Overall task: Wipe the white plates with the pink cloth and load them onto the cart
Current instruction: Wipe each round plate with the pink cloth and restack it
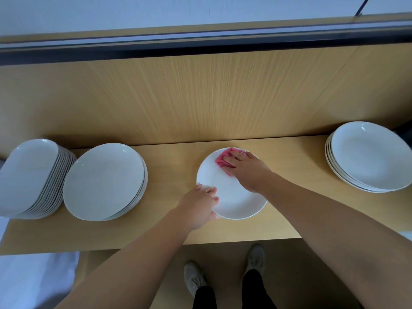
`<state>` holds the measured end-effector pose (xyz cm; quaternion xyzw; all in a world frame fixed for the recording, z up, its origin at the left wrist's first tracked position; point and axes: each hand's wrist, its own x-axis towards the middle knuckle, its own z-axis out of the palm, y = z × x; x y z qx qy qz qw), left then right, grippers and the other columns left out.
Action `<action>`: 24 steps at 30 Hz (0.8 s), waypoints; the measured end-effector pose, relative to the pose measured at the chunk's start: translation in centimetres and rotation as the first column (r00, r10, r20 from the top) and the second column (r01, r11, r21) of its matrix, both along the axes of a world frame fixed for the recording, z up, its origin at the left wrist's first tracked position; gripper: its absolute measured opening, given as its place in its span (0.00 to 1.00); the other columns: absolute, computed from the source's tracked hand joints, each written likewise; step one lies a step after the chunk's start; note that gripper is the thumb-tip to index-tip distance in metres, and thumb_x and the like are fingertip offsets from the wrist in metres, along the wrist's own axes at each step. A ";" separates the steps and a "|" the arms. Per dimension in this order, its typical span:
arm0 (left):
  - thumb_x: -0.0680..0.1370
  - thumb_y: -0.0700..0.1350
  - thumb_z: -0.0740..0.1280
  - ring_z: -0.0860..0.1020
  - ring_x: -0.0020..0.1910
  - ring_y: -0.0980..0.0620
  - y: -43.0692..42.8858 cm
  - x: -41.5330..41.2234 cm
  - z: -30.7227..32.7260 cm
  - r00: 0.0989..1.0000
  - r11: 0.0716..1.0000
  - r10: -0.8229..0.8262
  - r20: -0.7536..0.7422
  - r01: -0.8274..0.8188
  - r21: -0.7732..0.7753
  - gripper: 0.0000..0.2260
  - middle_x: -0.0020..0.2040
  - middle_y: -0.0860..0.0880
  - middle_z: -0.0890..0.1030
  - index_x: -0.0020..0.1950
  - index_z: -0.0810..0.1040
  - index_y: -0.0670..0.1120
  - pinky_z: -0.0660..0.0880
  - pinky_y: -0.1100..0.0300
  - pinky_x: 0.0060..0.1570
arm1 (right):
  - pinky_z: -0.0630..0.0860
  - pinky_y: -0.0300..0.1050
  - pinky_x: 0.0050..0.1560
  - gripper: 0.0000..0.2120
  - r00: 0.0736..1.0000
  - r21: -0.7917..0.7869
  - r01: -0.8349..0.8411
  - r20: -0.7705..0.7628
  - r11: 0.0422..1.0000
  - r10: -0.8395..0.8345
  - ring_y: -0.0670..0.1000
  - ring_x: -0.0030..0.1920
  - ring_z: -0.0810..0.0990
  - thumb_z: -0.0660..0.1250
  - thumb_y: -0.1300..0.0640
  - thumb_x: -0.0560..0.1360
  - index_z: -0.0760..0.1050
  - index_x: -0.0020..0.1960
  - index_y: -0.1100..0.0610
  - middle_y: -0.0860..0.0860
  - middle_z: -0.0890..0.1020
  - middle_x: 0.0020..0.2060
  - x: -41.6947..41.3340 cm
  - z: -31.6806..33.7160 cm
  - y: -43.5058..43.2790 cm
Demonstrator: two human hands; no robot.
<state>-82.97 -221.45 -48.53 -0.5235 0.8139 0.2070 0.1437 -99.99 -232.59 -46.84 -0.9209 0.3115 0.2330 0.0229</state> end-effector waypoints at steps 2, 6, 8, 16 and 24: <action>0.81 0.54 0.59 0.61 0.74 0.47 0.0 -0.1 -0.2 1.000 1.000 -0.012 0.011 0.012 -0.021 0.20 0.74 0.44 0.64 0.67 0.72 0.42 0.49 0.55 0.75 | 0.55 0.52 0.74 0.29 0.998 -0.019 0.053 -0.025 0.998 -0.054 0.55 0.78 0.47 0.51 0.59 0.81 0.45 0.79 0.49 0.48 0.51 0.78 -0.4 0.2 0.3; 0.81 0.55 0.59 0.65 0.69 0.47 0.0 -0.1 -0.4 0.999 0.998 -0.032 0.038 0.034 -0.045 0.19 0.69 0.46 0.68 0.63 0.73 0.42 0.52 0.55 0.73 | 0.61 0.51 0.72 0.31 0.984 -0.018 0.144 -0.108 0.989 -0.145 0.55 0.77 0.50 0.54 0.57 0.80 0.44 0.80 0.50 0.49 0.56 0.76 -1.2 0.4 1.0; 0.81 0.54 0.59 0.65 0.69 0.47 0.0 -0.1 -0.4 0.998 0.998 -0.041 0.049 0.044 -0.048 0.19 0.69 0.45 0.68 0.63 0.73 0.42 0.52 0.54 0.73 | 0.62 0.50 0.70 0.32 0.973 -0.014 0.185 -0.141 0.983 -0.185 0.55 0.77 0.50 0.56 0.56 0.80 0.44 0.80 0.51 0.49 0.57 0.75 -1.7 0.6 1.7; 0.82 0.55 0.57 0.64 0.70 0.47 -0.1 -0.2 -0.3 0.995 0.998 -0.055 0.085 0.058 -0.033 0.19 0.71 0.45 0.66 0.65 0.72 0.43 0.52 0.53 0.74 | 0.66 0.50 0.68 0.43 0.937 0.130 0.294 -0.236 0.947 -0.258 0.58 0.74 0.58 0.67 0.51 0.71 0.48 0.79 0.56 0.53 0.58 0.74 -2.7 1.6 5.3; 0.82 0.55 0.57 0.65 0.70 0.48 -0.1 -0.2 -0.4 0.994 0.997 -0.063 0.089 0.066 -0.034 0.19 0.71 0.46 0.66 0.65 0.72 0.44 0.53 0.52 0.72 | 0.77 0.52 0.54 0.19 0.946 0.211 0.311 -0.164 0.927 -0.280 0.56 0.61 0.72 0.63 0.62 0.73 0.70 0.63 0.53 0.50 0.73 0.61 -2.9 2.1 7.3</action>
